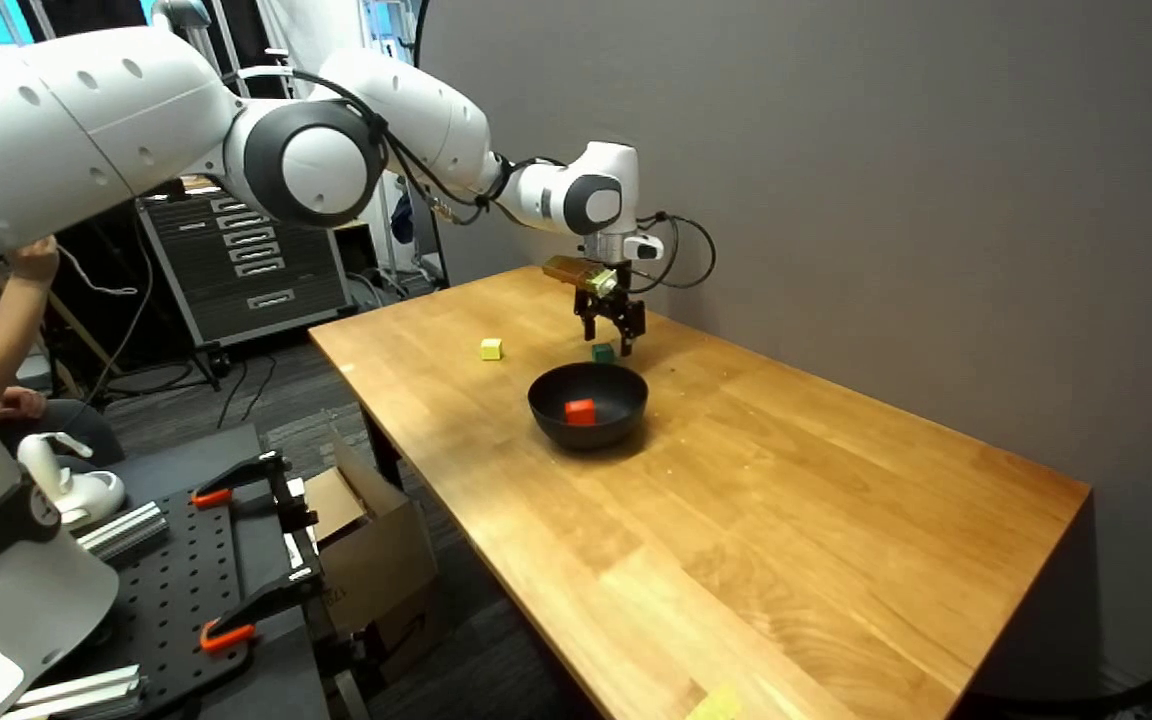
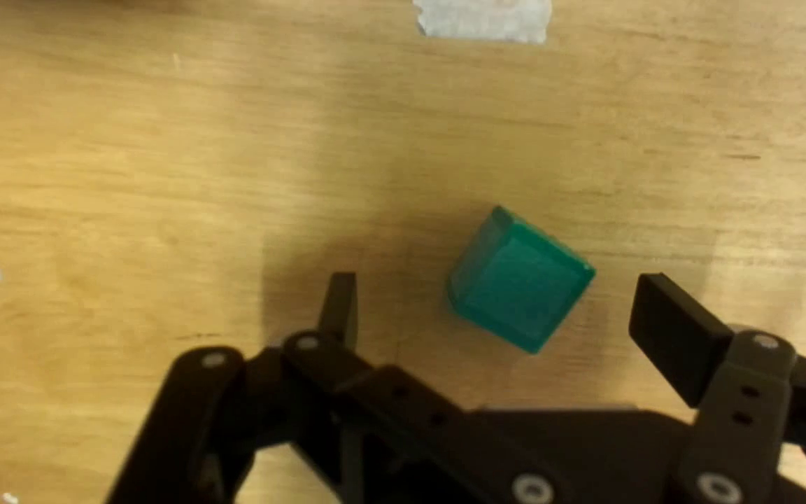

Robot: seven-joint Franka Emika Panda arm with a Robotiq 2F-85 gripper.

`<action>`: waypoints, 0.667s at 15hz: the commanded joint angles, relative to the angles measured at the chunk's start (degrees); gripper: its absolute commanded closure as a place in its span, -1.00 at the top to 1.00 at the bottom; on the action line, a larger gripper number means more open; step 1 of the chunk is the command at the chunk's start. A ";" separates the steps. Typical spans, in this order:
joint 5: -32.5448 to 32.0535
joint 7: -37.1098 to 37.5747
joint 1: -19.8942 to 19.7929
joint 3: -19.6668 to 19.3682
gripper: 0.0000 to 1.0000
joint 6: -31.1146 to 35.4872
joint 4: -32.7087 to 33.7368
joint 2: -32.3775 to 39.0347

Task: Put the orange and green blocks into the black bowl

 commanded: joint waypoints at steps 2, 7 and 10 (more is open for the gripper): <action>-0.88 3.27 1.29 -1.67 1.00 -0.89 9.34 5.54; -0.77 4.57 1.23 -2.07 0.50 -2.99 12.48 8.50; -0.58 4.70 1.17 -2.02 0.14 -4.94 14.57 9.38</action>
